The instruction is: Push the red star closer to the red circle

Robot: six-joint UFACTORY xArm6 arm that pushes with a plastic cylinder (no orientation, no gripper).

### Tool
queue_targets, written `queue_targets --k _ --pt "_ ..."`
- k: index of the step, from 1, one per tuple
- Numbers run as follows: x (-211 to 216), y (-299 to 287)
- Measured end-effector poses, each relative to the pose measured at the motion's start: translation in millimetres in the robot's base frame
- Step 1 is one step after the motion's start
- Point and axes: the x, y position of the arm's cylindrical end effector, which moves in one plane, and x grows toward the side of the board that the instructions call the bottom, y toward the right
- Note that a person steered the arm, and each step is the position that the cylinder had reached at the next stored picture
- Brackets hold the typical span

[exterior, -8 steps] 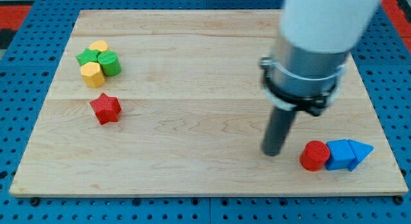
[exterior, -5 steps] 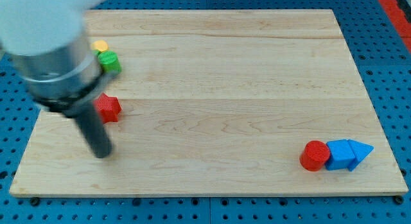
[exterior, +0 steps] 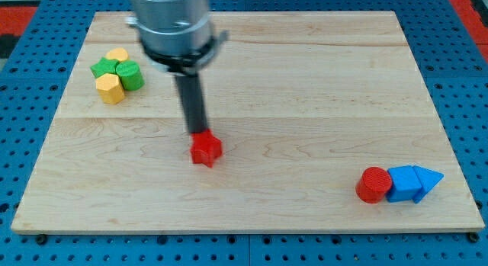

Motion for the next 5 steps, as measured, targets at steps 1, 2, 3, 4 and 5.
queue_targets --k 1,2,3,4,5 --pt "5 -21" --pt "5 -78" --pt "18 -78" --pt "26 -18" --pt "26 40"
